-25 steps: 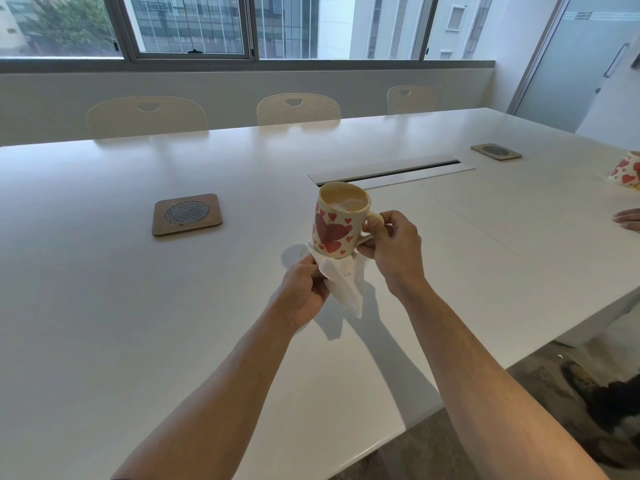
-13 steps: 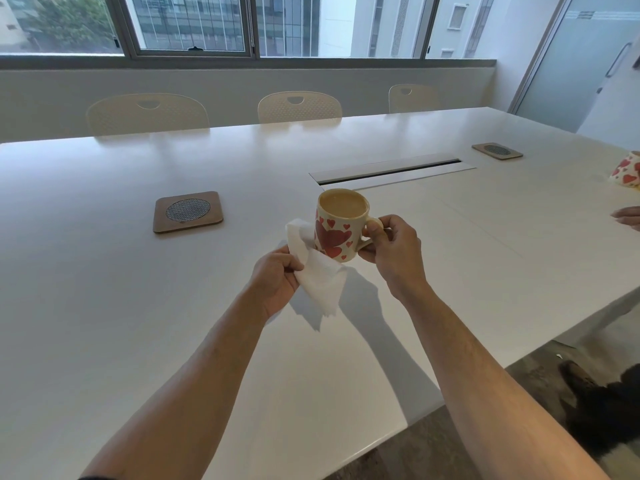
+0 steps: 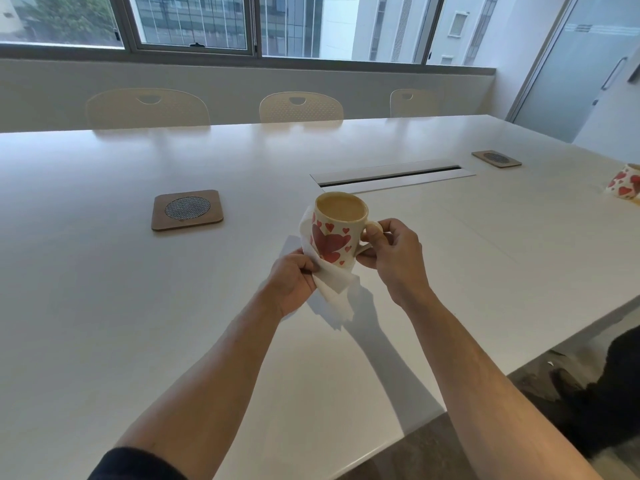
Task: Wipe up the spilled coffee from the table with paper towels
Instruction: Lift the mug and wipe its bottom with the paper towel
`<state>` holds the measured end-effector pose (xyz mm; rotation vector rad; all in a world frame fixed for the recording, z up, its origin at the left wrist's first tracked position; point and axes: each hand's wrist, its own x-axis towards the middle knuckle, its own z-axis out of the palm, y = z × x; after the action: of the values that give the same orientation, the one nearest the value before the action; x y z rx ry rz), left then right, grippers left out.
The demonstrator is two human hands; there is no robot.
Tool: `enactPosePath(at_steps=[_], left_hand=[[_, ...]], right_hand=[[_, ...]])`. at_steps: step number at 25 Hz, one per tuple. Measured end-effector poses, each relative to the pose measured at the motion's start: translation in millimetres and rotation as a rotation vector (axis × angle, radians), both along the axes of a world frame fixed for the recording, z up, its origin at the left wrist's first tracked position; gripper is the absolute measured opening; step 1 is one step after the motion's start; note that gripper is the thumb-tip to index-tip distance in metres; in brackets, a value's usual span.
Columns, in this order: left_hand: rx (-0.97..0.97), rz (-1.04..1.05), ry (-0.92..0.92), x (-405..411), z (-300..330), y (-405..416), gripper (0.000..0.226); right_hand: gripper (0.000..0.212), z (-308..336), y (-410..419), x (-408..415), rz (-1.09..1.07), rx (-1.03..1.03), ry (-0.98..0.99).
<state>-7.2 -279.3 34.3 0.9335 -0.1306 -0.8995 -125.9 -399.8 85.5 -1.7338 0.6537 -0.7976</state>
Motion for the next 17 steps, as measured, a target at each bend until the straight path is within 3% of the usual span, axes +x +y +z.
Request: enactPosePath(at_steps=[10,17], left_hand=[[0.012,-0.219,-0.006,-16.8,-1.4,-1.2,0.057],[0.485,-0.286,-0.42,23.8,16.1,36.5,0.023]], right_hand=[[0.018,-0.5,-6.0,4.4,-0.042,-0.036,0.005],[0.018,-3.5,-13.2,4.9,-0.054,0.007,-0.007]])
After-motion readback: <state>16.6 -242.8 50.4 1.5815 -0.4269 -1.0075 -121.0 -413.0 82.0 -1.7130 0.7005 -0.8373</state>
